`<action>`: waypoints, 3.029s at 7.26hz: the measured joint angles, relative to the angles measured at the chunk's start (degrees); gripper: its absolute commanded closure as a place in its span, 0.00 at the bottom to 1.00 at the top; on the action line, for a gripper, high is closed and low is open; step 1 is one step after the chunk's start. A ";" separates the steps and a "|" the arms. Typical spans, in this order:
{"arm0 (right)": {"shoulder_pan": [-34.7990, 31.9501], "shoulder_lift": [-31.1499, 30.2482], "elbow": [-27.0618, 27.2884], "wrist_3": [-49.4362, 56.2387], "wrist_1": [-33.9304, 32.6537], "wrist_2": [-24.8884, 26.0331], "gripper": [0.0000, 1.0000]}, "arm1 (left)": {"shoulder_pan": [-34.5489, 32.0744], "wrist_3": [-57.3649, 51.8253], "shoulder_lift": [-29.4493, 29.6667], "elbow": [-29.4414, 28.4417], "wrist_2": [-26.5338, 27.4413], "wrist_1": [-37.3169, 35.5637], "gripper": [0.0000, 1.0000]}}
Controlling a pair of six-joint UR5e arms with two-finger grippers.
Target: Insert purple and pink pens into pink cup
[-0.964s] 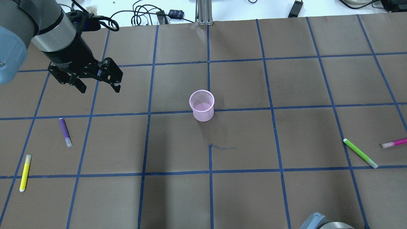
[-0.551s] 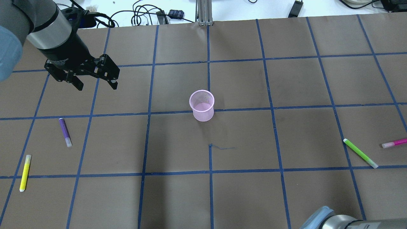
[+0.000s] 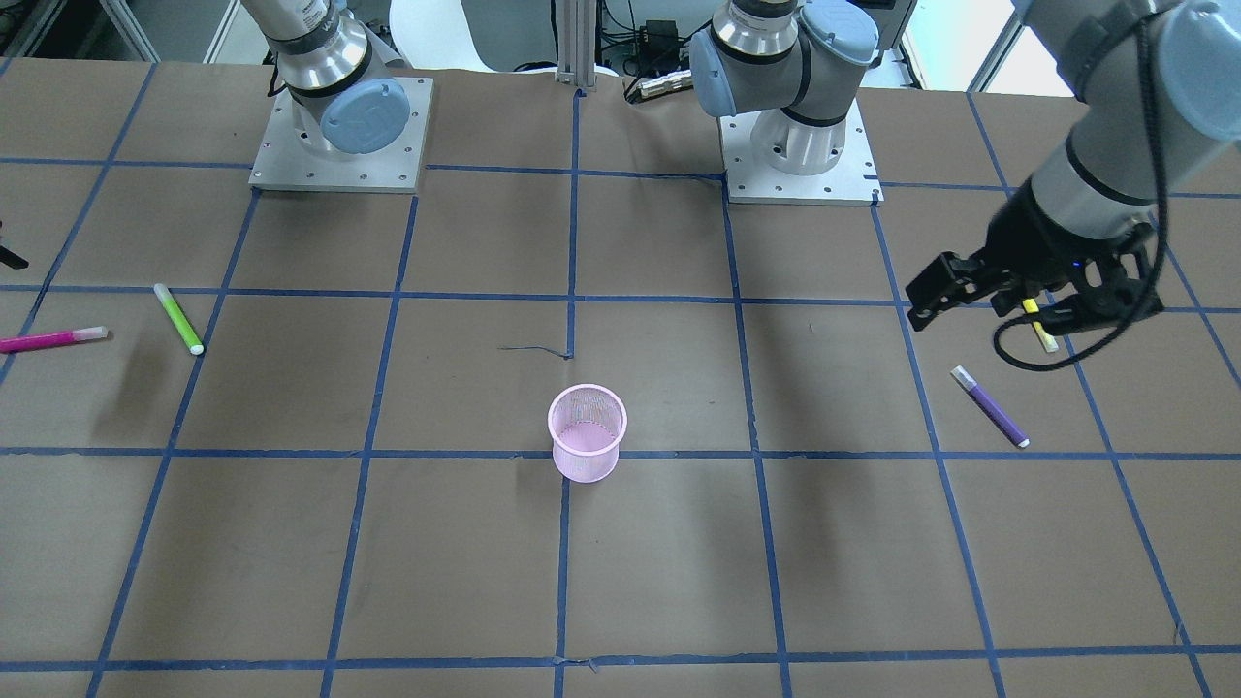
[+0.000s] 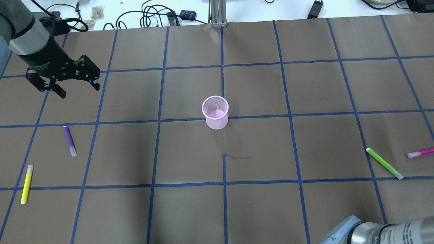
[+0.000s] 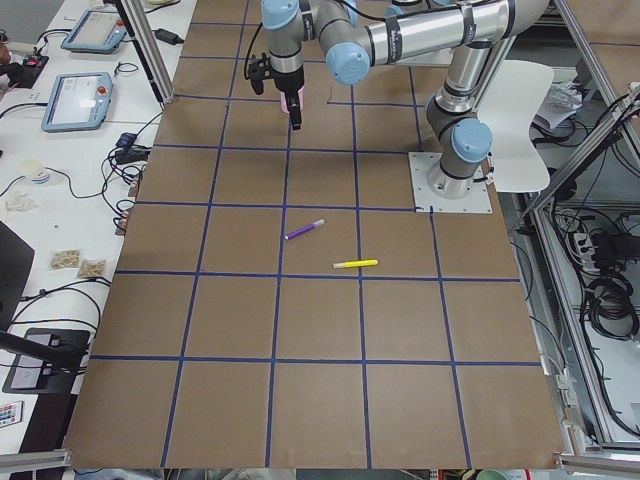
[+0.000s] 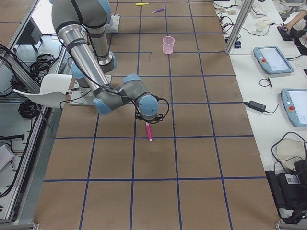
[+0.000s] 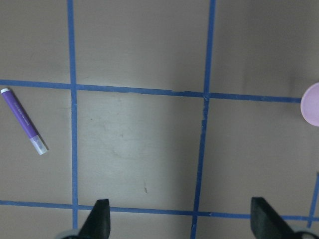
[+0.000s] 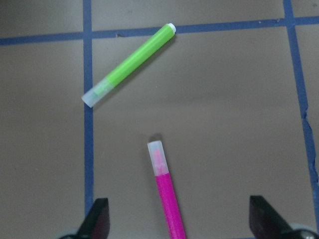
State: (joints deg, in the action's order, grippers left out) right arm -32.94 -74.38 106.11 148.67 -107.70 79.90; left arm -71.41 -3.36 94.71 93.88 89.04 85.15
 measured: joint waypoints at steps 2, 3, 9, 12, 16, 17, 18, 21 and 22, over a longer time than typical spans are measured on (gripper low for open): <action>1.55 4.95 -0.86 9.41 -3.20 -0.28 0.05 | 8.55 -2.15 3.00 0.84 0.12 -4.07 0.00; 2.58 6.46 -1.01 13.04 -3.44 -0.06 0.09 | 12.26 -4.38 4.86 1.45 0.12 -6.15 0.00; 3.67 10.71 -1.52 20.74 -3.10 -0.03 0.75 | 17.39 -8.65 15.74 7.62 0.10 -25.47 0.00; 3.67 10.38 -1.54 19.42 -2.90 -0.27 0.93 | 17.36 -7.37 19.24 9.03 -0.17 -28.79 0.00; 2.22 4.95 -1.48 10.88 0.47 -1.57 0.93 | 17.30 -7.07 22.30 9.37 0.08 -30.98 0.10; -0.74 1.52 -1.45 8.53 1.09 -2.65 0.93 | 17.29 -7.08 22.60 9.39 0.11 -31.00 0.22; -4.89 -2.17 -1.42 4.72 1.43 -3.34 0.93 | 17.28 -7.09 22.74 9.39 0.12 -31.01 0.23; -22.08 -10.78 -1.42 -14.63 1.92 -3.77 0.91 | 17.20 -7.08 23.16 9.39 0.19 -31.01 0.40; -27.74 -12.25 -1.39 -22.27 1.95 -3.79 0.91 | 17.19 -7.09 23.26 9.38 0.23 -31.01 0.81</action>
State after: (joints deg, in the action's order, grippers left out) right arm -60.68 -86.64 104.72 126.39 -105.75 76.11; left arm -54.22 -10.45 117.97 103.25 89.27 54.14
